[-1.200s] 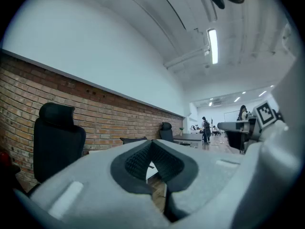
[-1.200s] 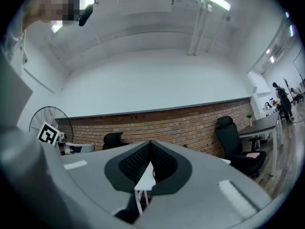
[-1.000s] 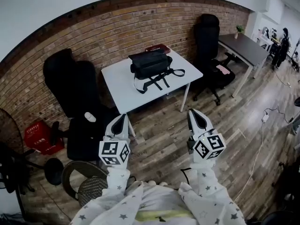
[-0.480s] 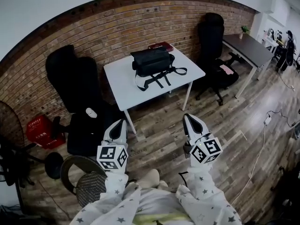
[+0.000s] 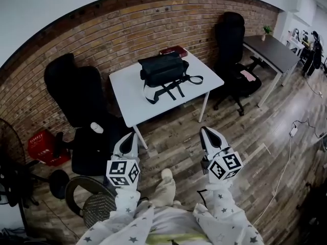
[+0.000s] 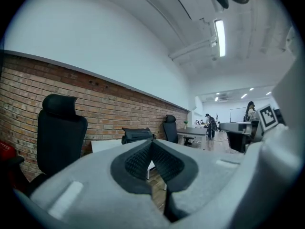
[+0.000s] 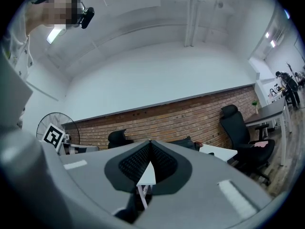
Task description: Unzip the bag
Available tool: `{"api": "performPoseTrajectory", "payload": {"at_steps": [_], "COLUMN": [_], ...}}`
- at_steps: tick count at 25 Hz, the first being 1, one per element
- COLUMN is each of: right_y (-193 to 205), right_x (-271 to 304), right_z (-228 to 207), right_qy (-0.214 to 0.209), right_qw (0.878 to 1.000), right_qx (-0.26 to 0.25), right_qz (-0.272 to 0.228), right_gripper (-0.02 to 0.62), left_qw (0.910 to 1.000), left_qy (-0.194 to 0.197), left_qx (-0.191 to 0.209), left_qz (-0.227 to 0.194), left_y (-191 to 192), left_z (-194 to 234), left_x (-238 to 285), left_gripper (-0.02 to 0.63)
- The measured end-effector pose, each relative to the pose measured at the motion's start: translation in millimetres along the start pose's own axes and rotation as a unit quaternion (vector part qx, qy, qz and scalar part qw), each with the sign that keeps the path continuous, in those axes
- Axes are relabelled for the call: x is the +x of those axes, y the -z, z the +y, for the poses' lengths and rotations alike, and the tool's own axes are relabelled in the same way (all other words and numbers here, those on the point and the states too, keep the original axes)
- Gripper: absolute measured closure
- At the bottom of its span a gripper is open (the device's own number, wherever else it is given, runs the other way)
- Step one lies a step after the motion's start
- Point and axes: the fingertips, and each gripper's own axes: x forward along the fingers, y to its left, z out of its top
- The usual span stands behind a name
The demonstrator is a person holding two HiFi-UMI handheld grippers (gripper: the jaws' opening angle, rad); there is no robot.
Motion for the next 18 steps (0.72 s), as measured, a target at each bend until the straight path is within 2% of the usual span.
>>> {"api": "performPoseTrajectory", "payload": {"at_steps": [11, 18], "right_y": [22.7, 26.4], "right_x": [96.3, 173.9], "right_z": [-70.7, -101.2], "right_qy": [0.014, 0.007], "right_qw": [0.999, 0.999], "right_qx": [0.017, 0.022], "right_qz": [0.023, 0.038], "right_gripper": [0.588, 0.588], "left_qw": [0.9994, 0.9982], "left_qy": [-0.016, -0.036], "left_qx": [-0.024, -0.041], "left_qz": [0.017, 0.023], "left_y": [11.8, 10.1], "left_z": [44.1, 92.2], "left_x": [103.0, 163.1], "left_gripper": [0.609, 0.609]}}
